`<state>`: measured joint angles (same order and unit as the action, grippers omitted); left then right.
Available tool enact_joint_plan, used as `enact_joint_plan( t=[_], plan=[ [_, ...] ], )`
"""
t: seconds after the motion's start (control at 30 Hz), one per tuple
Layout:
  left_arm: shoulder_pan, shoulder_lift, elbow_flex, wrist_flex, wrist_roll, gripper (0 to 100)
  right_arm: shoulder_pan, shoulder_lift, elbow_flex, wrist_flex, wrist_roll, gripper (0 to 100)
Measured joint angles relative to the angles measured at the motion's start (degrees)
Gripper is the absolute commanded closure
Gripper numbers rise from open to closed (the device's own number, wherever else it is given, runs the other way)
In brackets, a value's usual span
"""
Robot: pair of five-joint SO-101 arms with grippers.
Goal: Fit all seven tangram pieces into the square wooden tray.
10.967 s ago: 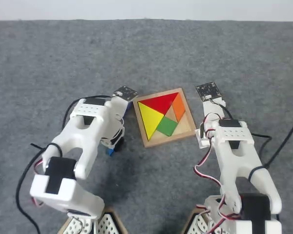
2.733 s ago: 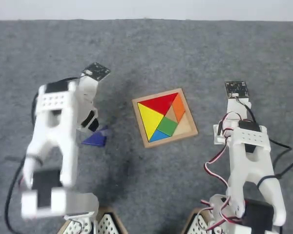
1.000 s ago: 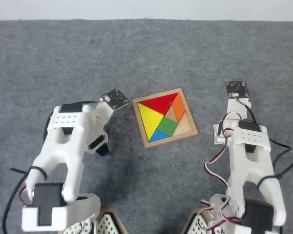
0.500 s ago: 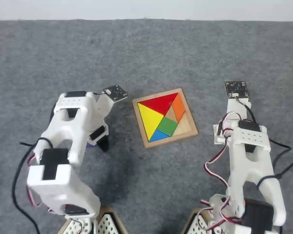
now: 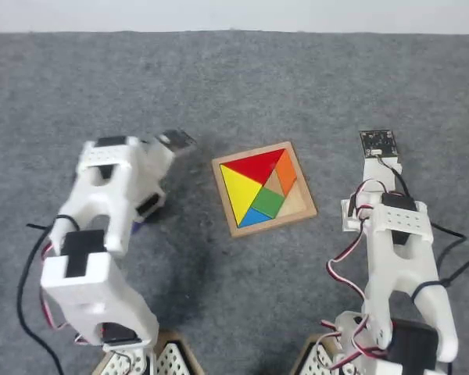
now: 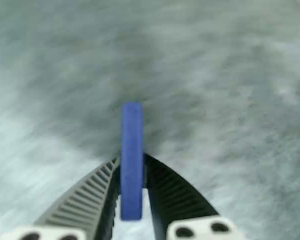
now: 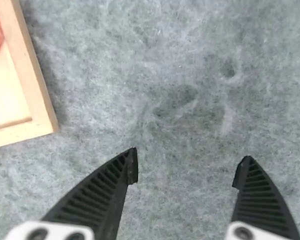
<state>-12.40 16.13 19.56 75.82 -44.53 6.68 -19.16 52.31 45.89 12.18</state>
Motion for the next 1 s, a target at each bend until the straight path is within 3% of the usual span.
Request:
enact_joint_plan(
  t=[0.4, 0.47, 0.63, 0.83, 1.0],
  plan=[
    [-0.6, 0.2, -15.6, 11.3, -1.1, 99, 0.2, 0.0, 0.0, 0.0, 0.0, 69.2],
    [1.3, -0.6, -17.5, 14.3, -1.1, 99, 2.2, 0.0, -0.2, 0.0, 0.0, 74.2],
    [13.3, -7.0, -19.1, 17.7, 2.5, 99, 7.3, -3.7, -0.4, 0.7, -2.5, 97.1],
    [31.3, -7.9, -19.4, 13.0, 15.8, 99, 17.9, -9.8, -0.4, 4.1, -3.1, 98.3],
    [39.6, -3.9, -19.4, 4.8, 25.3, 99, 26.0, -11.5, -0.4, 6.2, -3.1, 98.3]
  ],
)
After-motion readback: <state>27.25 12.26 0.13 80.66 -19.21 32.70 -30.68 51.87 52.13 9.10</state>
